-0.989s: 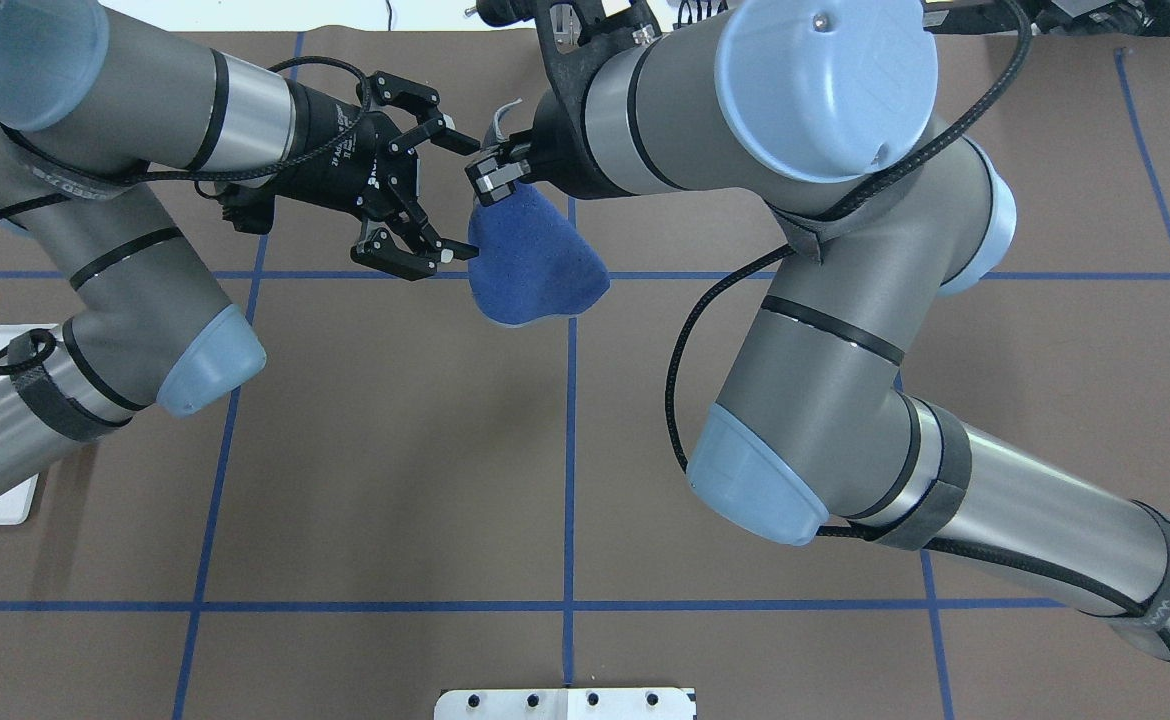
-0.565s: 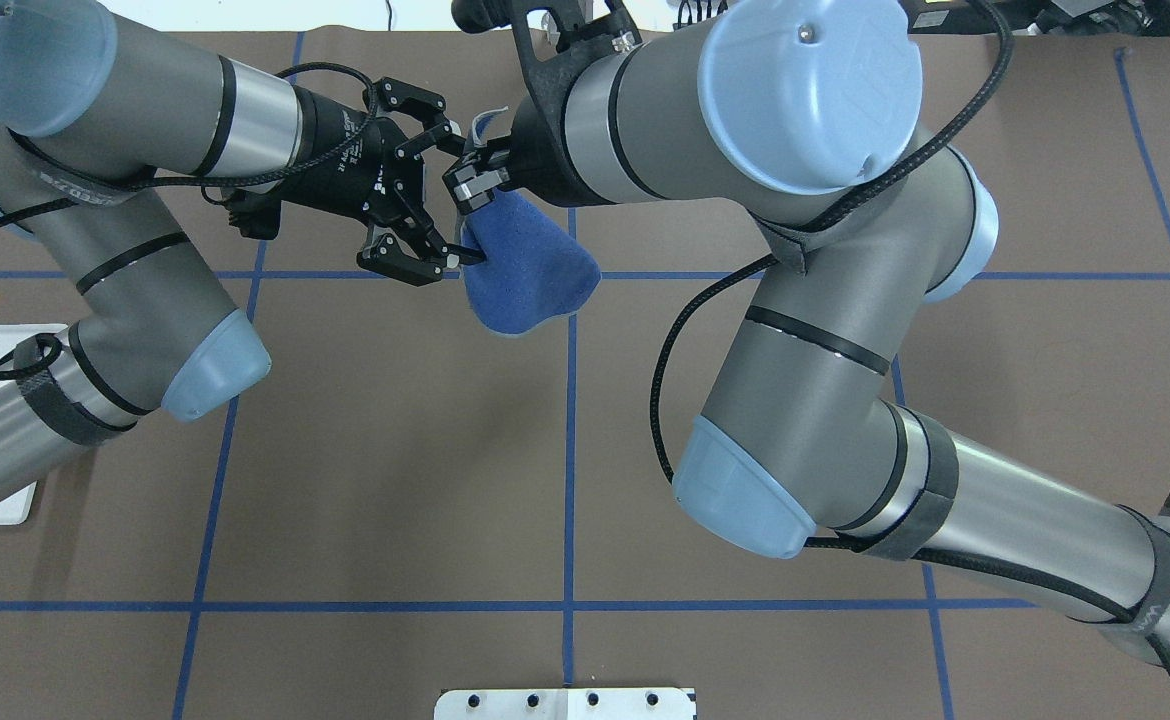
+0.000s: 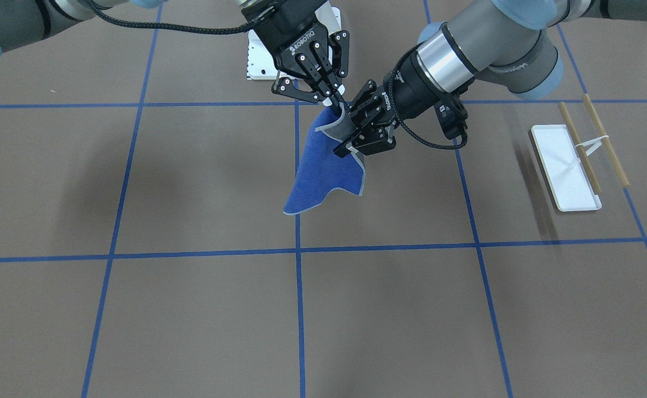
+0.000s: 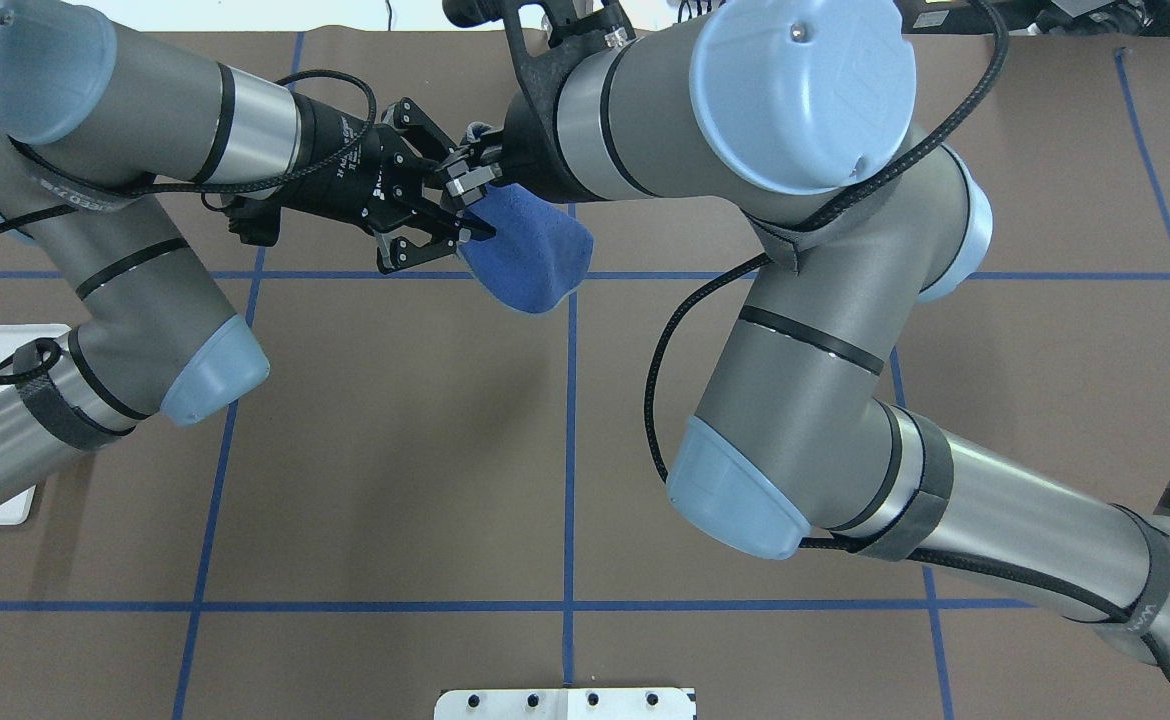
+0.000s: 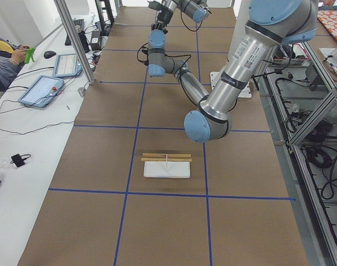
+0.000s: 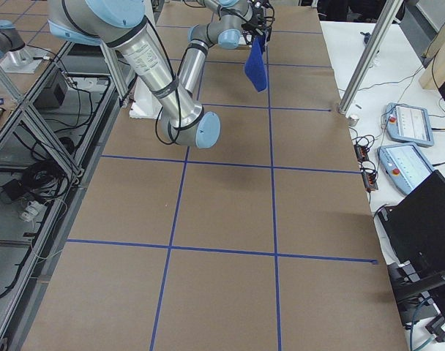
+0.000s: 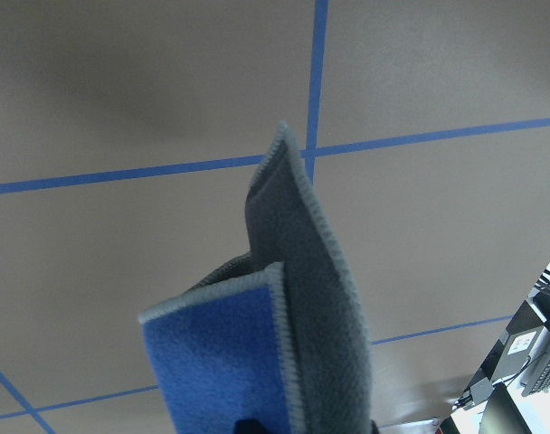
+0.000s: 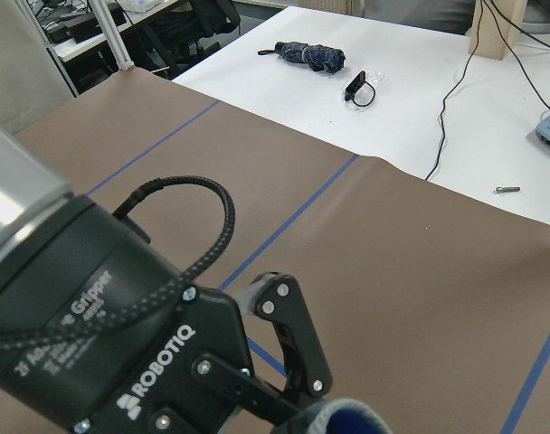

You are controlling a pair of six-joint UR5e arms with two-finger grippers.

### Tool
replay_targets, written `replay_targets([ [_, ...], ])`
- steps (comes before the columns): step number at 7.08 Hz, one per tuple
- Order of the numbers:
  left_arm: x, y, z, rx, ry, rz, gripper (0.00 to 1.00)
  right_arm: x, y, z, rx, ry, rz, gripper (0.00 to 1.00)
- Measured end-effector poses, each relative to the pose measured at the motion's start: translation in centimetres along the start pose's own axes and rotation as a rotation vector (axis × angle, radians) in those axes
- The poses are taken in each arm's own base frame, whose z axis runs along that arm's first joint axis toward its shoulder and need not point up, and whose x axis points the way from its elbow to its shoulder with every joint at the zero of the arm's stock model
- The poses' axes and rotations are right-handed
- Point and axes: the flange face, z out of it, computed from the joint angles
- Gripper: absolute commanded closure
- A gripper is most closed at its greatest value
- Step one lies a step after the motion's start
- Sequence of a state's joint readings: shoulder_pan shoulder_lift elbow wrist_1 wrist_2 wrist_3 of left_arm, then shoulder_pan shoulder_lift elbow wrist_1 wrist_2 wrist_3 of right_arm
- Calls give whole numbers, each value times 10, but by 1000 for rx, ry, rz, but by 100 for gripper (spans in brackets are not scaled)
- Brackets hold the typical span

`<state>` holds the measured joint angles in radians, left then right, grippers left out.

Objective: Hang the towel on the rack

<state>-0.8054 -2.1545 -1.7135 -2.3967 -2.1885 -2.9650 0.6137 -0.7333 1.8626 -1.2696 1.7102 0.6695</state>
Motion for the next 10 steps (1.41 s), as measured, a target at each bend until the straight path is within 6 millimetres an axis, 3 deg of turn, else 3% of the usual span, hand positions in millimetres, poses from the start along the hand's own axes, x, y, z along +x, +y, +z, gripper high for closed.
replay_targets([
  [1, -1, -1, -1, -11, 1, 10, 100, 1, 0, 0, 4, 7, 0, 100],
  [2, -2, -2, -2, -23, 3, 25, 100, 2, 0, 1, 5, 11, -1, 77],
  [3, -3, -4, -3, -34, 5, 51, 100, 4, 1, 1, 9, 21, 3, 1],
  [5, -3, -10, -3, -32, 8, 117, 100, 16, 9, 1, 33, 80, 56, 0],
  [7, 13, -23, -6, -1, 30, 201, 100, 37, 32, -10, 36, 111, 109, 0],
  [9, 34, -46, -30, 43, 66, 348, 100, 77, 58, -30, 24, 161, 133, 0],
  [10, 32, -70, -44, 69, 55, 468, 100, 106, 74, -32, -1, 208, 146, 0],
])
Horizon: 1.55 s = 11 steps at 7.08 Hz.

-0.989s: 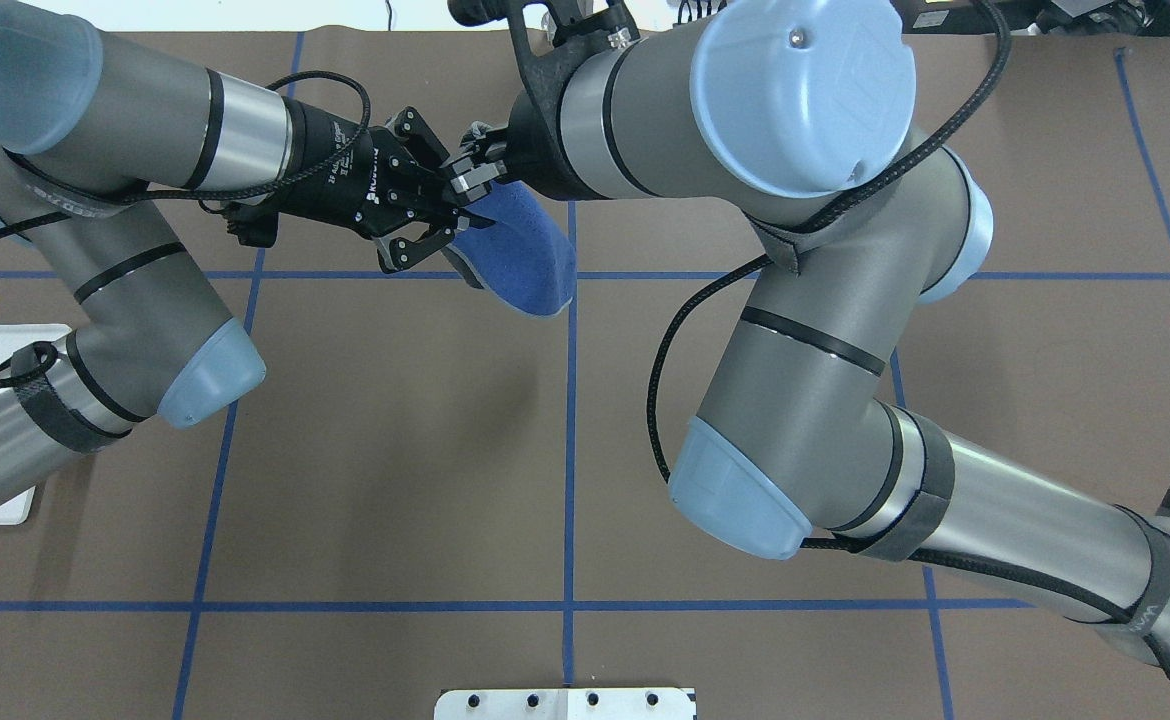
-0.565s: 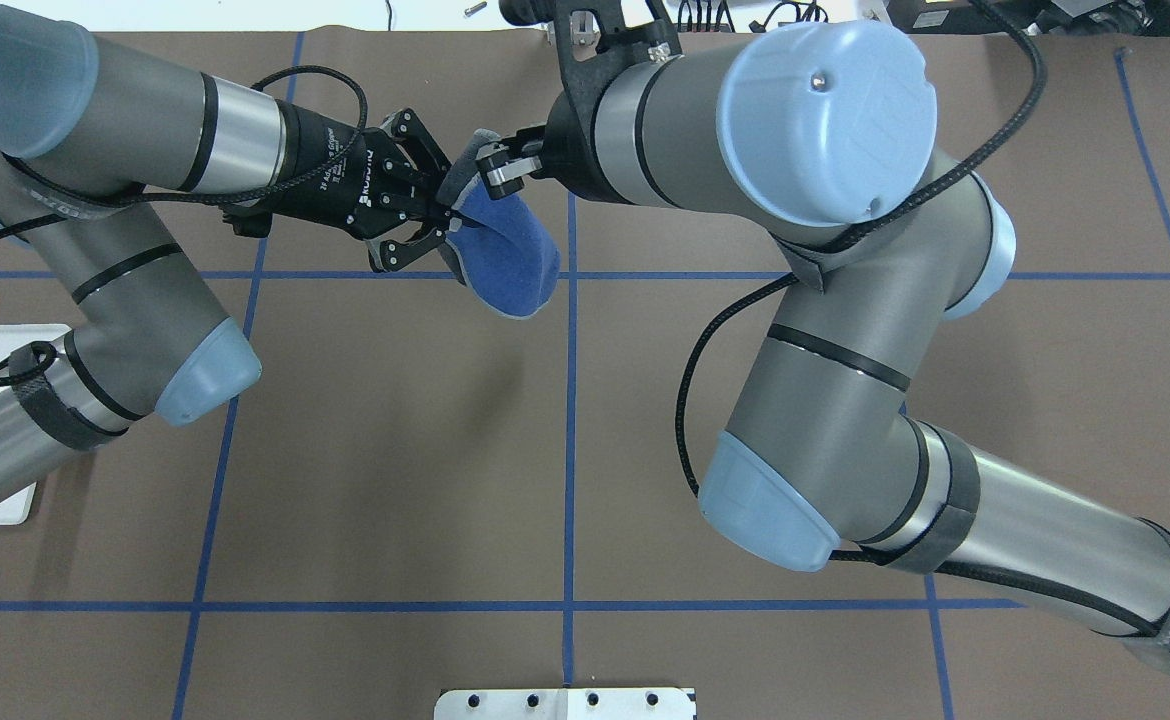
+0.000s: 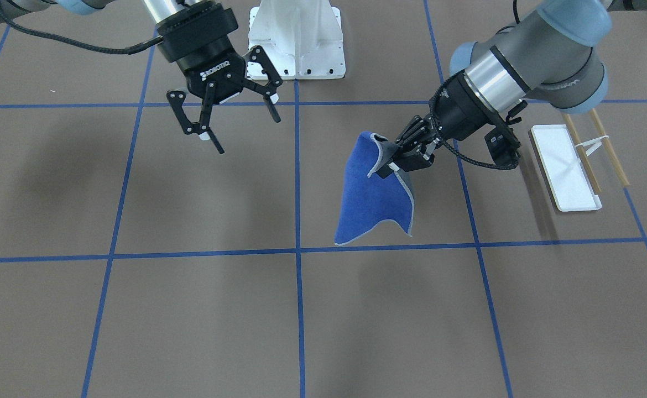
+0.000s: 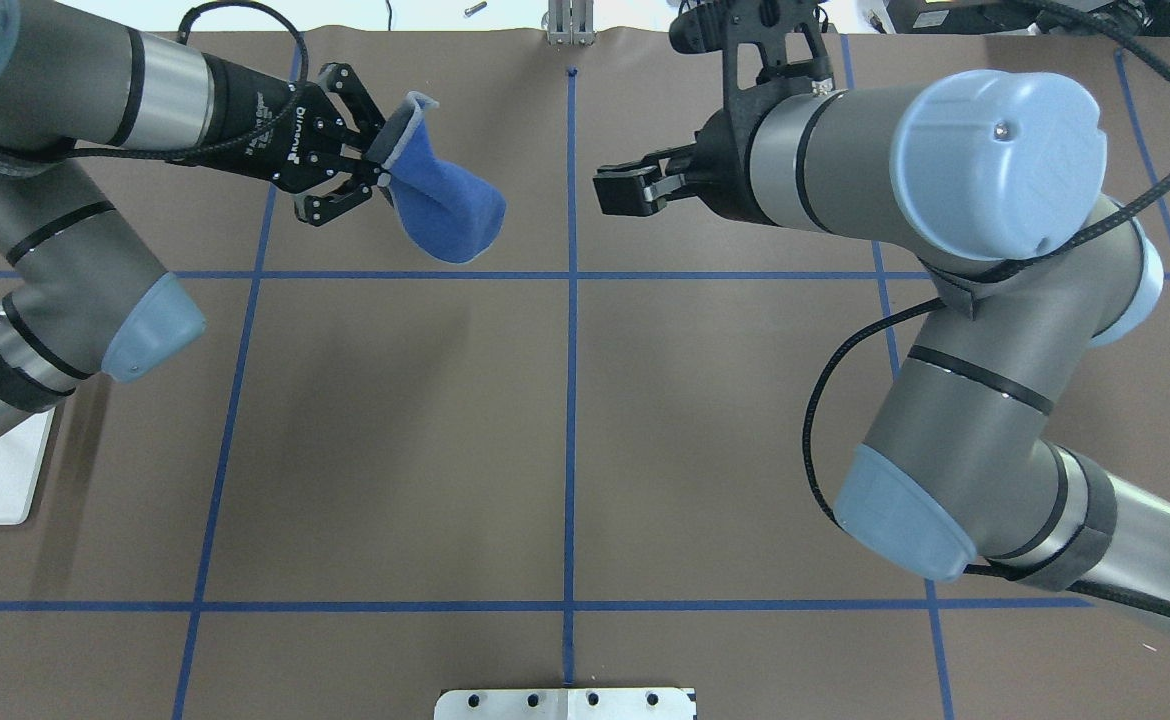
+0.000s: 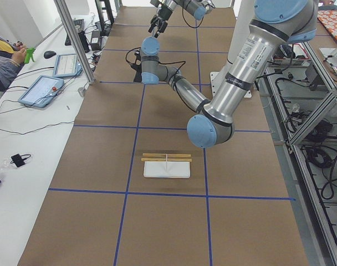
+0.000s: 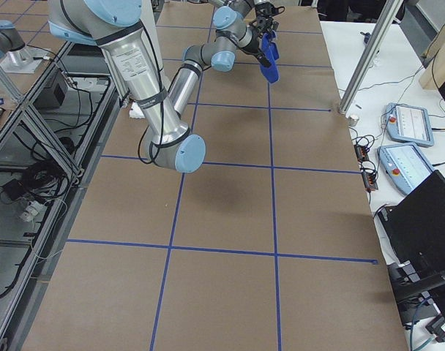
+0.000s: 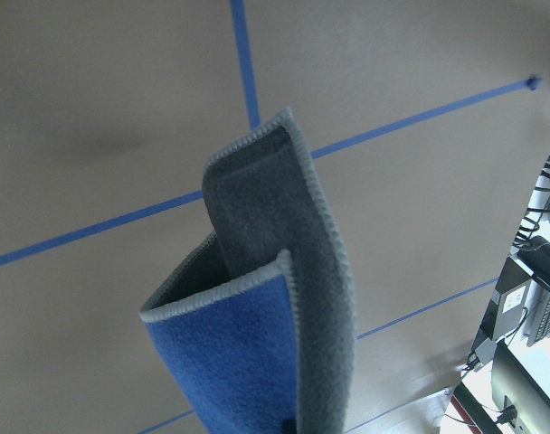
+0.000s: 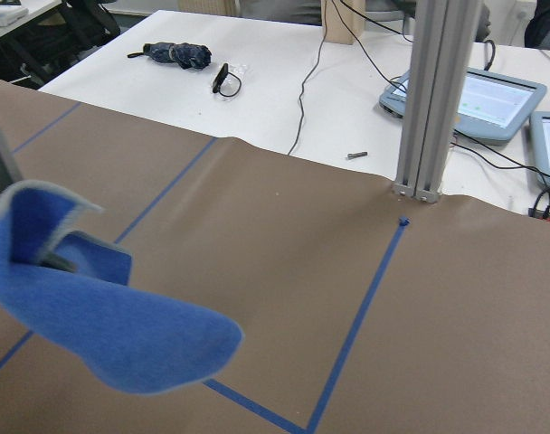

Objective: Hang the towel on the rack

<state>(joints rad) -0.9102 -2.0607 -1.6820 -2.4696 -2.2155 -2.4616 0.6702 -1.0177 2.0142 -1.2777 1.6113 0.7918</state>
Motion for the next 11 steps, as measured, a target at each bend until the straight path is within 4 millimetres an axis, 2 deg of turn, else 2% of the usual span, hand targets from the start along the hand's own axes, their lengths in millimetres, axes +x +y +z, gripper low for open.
replay_targets([
  [2, -39, -54, -45, 34, -57, 281, 100, 65, 22, 19, -73, 102, 28, 0],
  [3, -51, -80, -71, 50, -81, 403, 100, 101, 33, 30, -126, 144, 50, 0],
  [5, -66, -140, -143, 79, -119, 613, 100, 169, 44, 60, -257, 188, 117, 0],
  [6, -83, -168, -177, 85, -143, 712, 100, 188, 48, 73, -298, 202, 140, 0],
  [7, -100, -187, -204, 88, -159, 776, 100, 198, 50, 82, -319, 212, 153, 0],
  [8, -109, -196, -218, 89, -164, 799, 100, 203, 52, 90, -334, 220, 159, 0],
  [10, -118, -204, -229, 94, -168, 808, 100, 213, 60, 104, -361, 242, 167, 0],
  [11, -134, -211, -234, 86, -183, 820, 100, 215, 62, 106, -365, 247, 169, 0],
])
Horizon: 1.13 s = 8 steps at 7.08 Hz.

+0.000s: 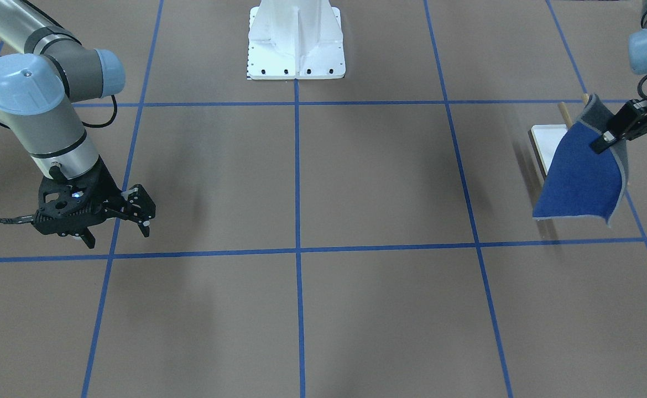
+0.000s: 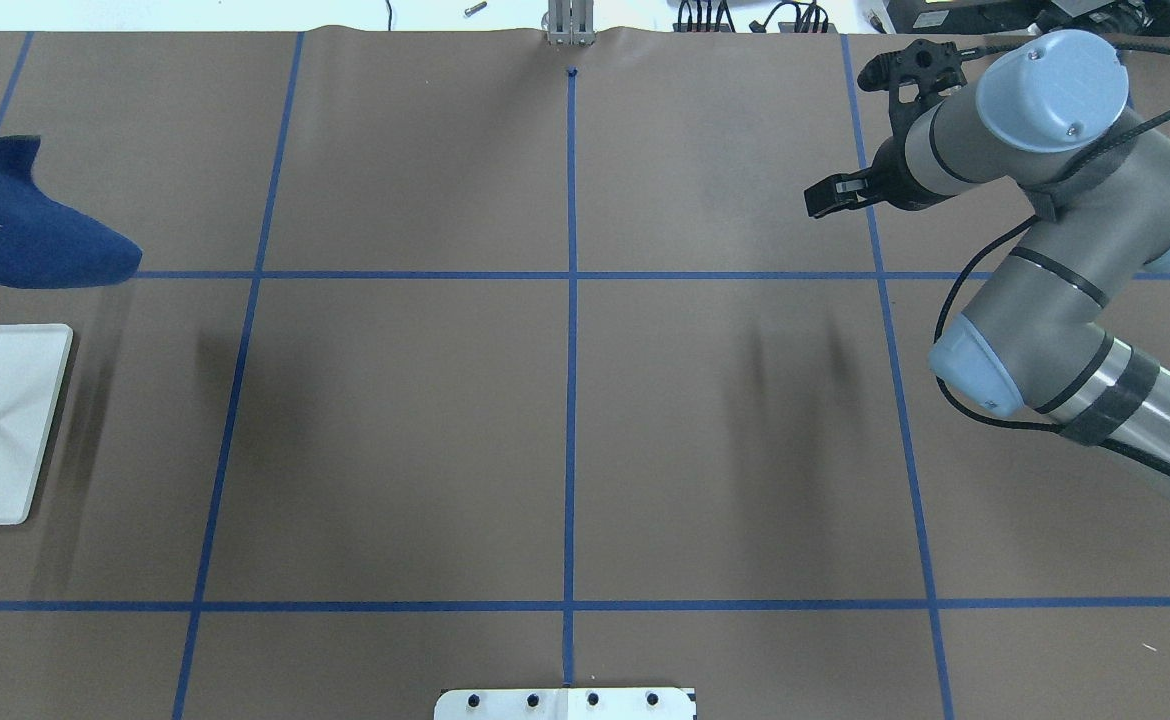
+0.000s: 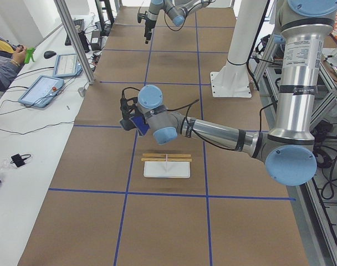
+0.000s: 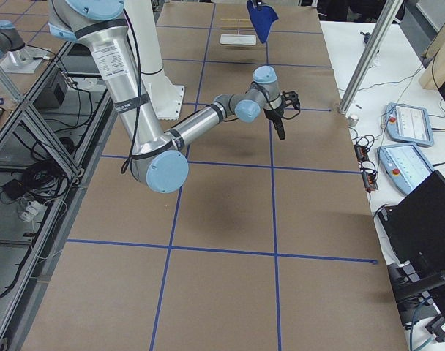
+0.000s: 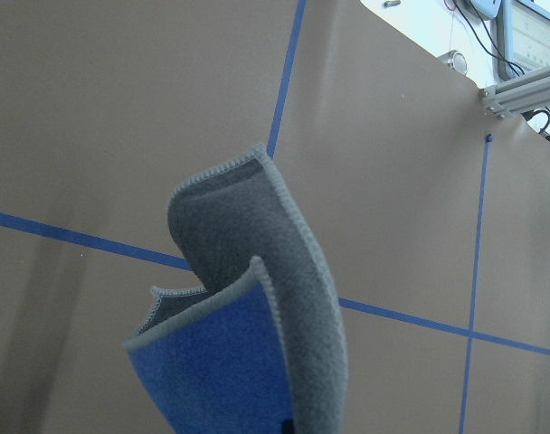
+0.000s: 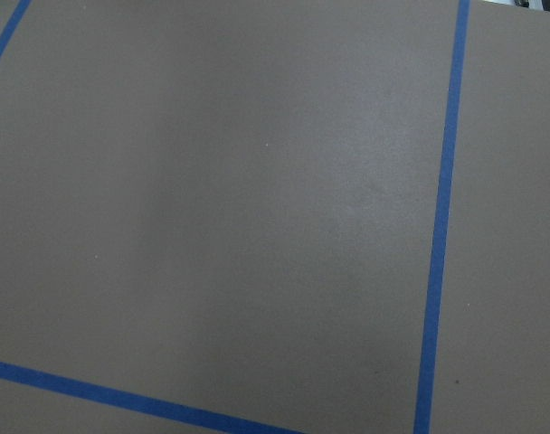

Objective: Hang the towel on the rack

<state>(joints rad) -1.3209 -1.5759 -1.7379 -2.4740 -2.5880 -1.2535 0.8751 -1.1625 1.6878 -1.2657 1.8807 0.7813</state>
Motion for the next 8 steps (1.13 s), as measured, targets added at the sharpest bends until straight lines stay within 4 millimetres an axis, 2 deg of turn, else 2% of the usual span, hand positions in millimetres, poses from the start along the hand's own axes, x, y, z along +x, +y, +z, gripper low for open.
replay_targets([
  [2, -49, 22, -15, -45, -15, 43, 100, 9, -5, -4, 4, 4, 11, 0],
  [4, -89, 38, -29, -82, -18, 74, 100, 42, -12, -13, -20, -6, 16, 0],
  [5, -107, 39, -36, -105, -4, 69, 100, 57, -14, -17, -30, -11, 9, 0],
  [7, -144, 37, -51, -141, 34, 46, 100, 70, -17, -22, -32, -15, 8, 0],
  [8, -160, 36, -52, -149, 35, 20, 100, 74, -18, -24, -32, -15, 10, 0],
])
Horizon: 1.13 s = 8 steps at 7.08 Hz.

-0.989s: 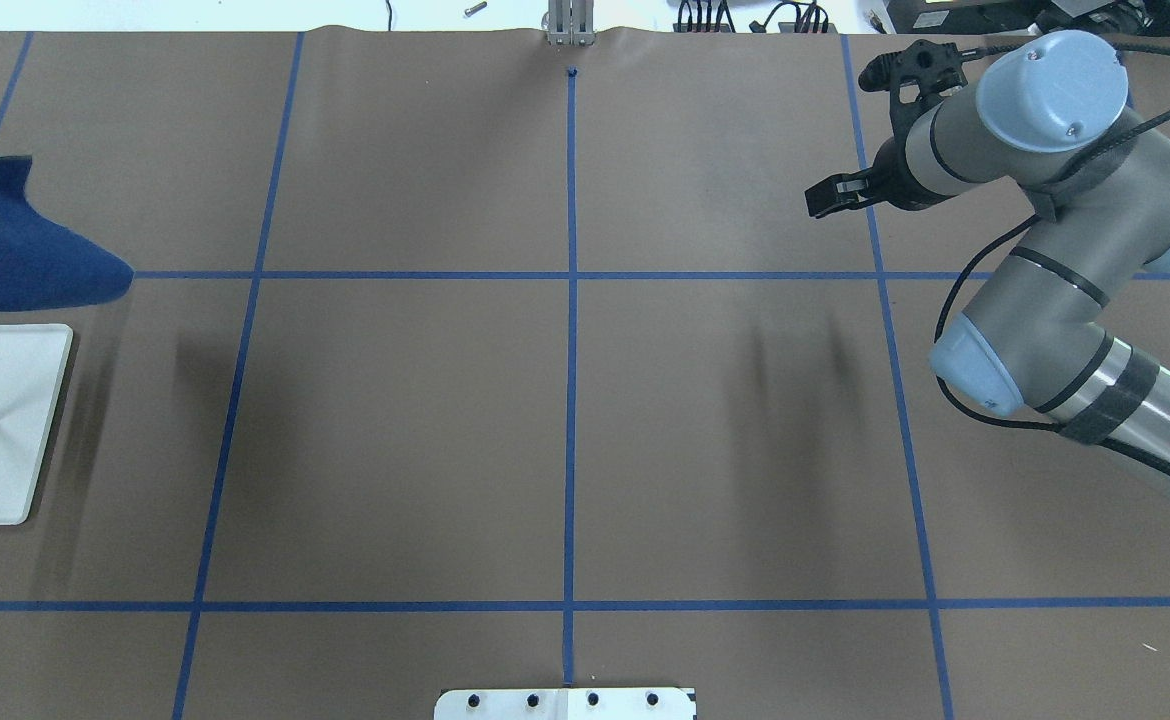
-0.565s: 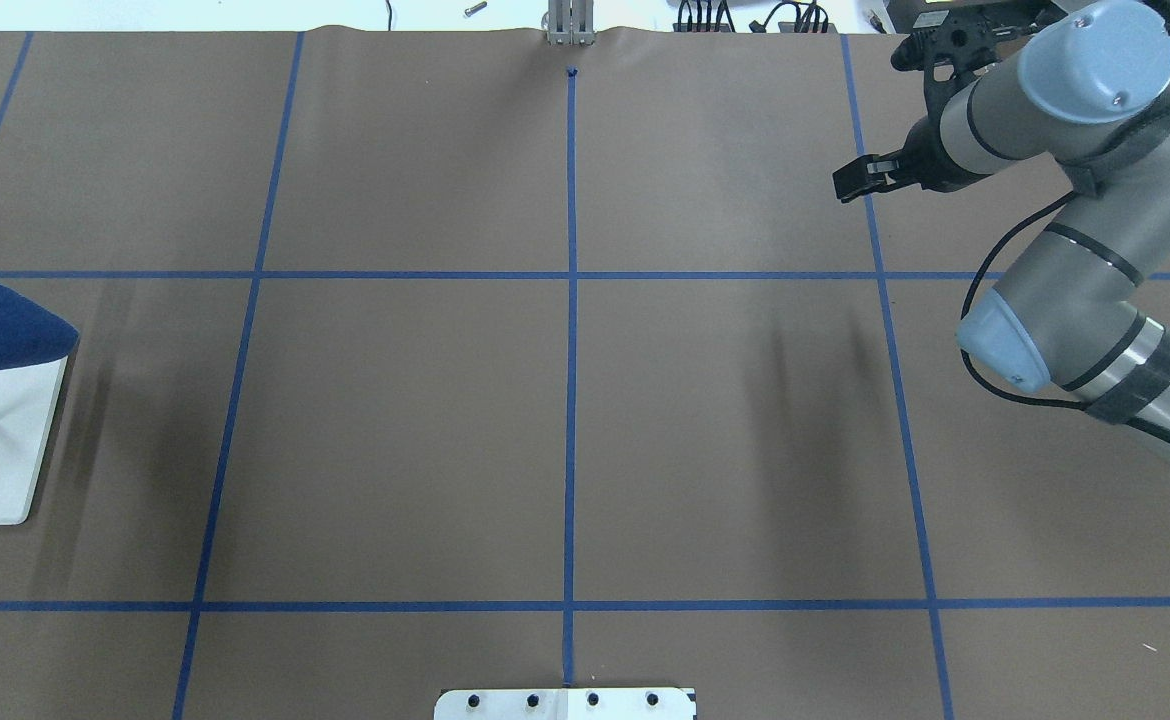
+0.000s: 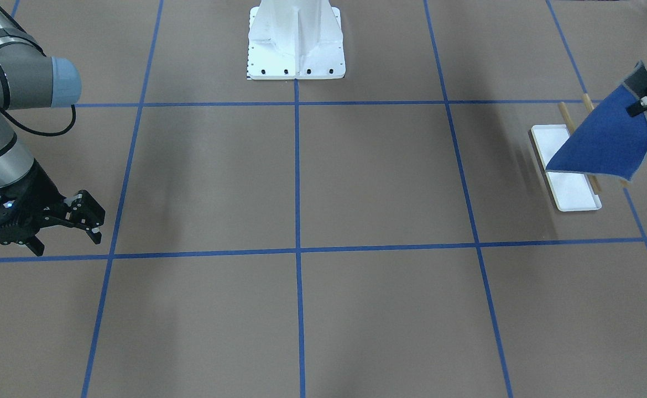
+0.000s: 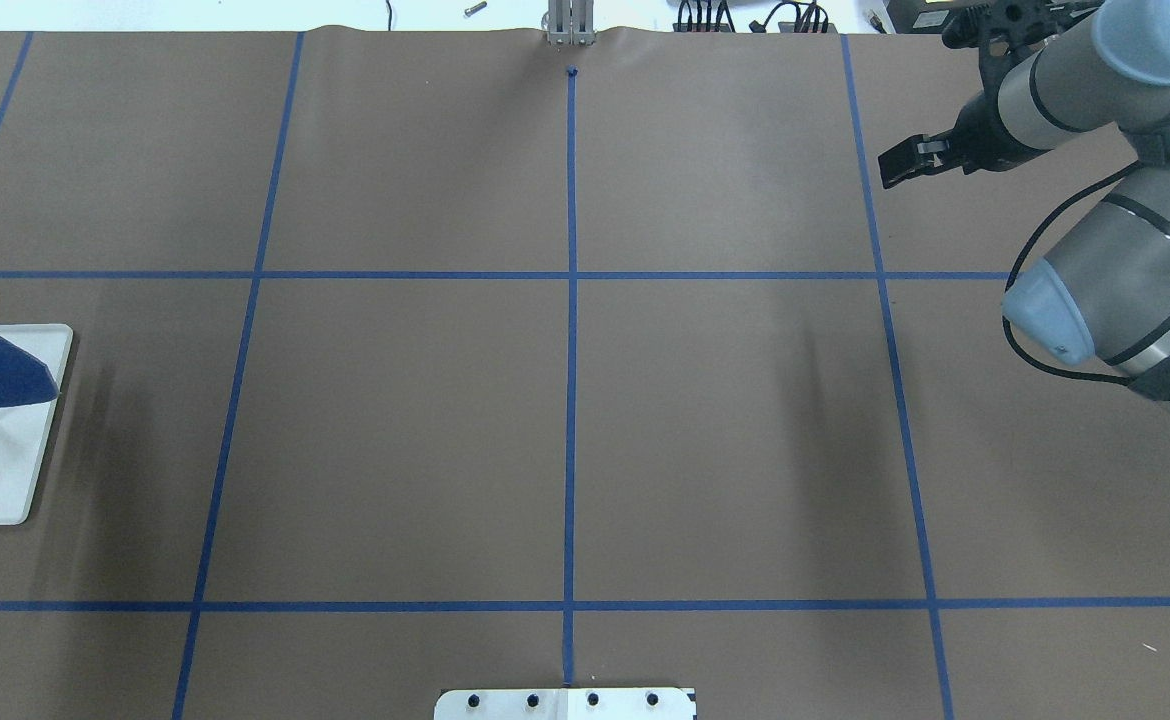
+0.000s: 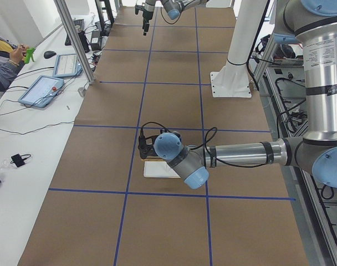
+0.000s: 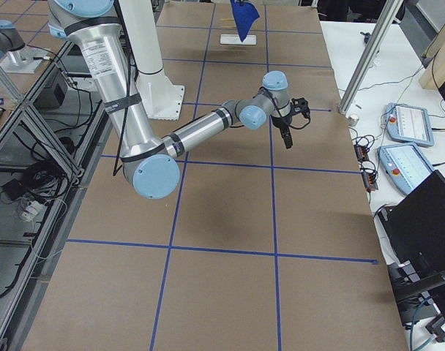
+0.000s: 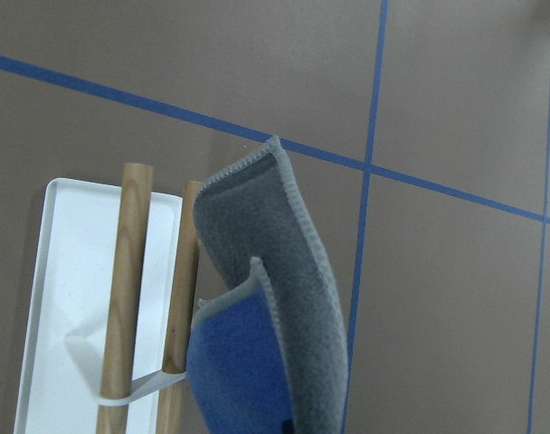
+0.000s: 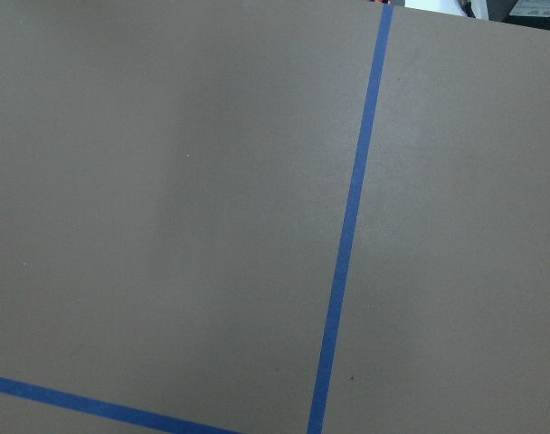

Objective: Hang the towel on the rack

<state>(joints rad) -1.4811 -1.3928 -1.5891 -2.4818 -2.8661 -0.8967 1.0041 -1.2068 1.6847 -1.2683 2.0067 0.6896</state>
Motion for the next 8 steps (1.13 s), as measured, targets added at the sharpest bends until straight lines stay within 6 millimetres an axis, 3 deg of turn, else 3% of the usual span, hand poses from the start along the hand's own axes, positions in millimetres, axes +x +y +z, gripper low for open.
replay_targets([
  [3, -35, -1, 5, -14, -12, -72, 98, 7, 1, -2, 0, 2, 4, 0],
  [8, -58, -7, 11, -27, -22, -137, 95, 20, -5, -15, -8, -28, 27, 0],
])
